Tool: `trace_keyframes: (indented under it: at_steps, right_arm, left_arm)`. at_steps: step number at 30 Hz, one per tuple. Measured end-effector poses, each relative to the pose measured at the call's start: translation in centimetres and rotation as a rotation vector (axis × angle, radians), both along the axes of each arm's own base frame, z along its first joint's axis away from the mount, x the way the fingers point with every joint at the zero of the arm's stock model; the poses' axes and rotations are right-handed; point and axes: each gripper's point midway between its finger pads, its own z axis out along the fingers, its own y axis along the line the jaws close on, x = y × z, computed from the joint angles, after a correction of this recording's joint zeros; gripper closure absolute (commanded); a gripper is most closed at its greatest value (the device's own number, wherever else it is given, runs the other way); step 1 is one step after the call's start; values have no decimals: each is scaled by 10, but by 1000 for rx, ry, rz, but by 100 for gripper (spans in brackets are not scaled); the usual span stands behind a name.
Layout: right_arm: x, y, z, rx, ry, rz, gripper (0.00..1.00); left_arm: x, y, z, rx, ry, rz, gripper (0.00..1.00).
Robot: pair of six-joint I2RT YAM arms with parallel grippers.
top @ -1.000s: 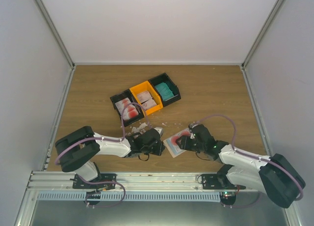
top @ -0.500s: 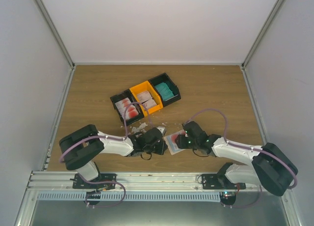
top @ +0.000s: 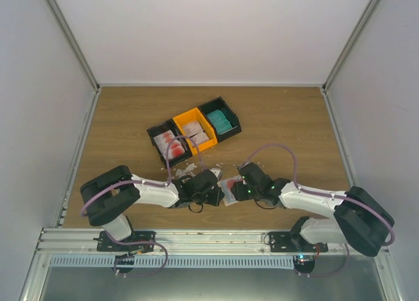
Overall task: Put the credit cards into the card holder
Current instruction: Insert the credit card into the card holder.
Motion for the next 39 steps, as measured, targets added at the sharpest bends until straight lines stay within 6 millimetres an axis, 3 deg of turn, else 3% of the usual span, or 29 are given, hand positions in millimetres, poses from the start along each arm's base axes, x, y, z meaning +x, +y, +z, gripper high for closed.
trace_keyframes:
  at_steps: [11,18,29,39]
  right_arm:
    - [-1,5,0,-47,-19,31,57]
    - [-4,2,0,-88,-12,36,48]
    - [2,7,-2,-142,-20,82,59]
    - [-6,19,0,-190,-68,237,56]
  left_arm:
    - [0,2,0,8,-3,1,86]
    - [2,5,0,25,-18,18,87]
    - [4,7,-1,53,-12,25,90]
    - [6,6,-1,65,0,28,90]
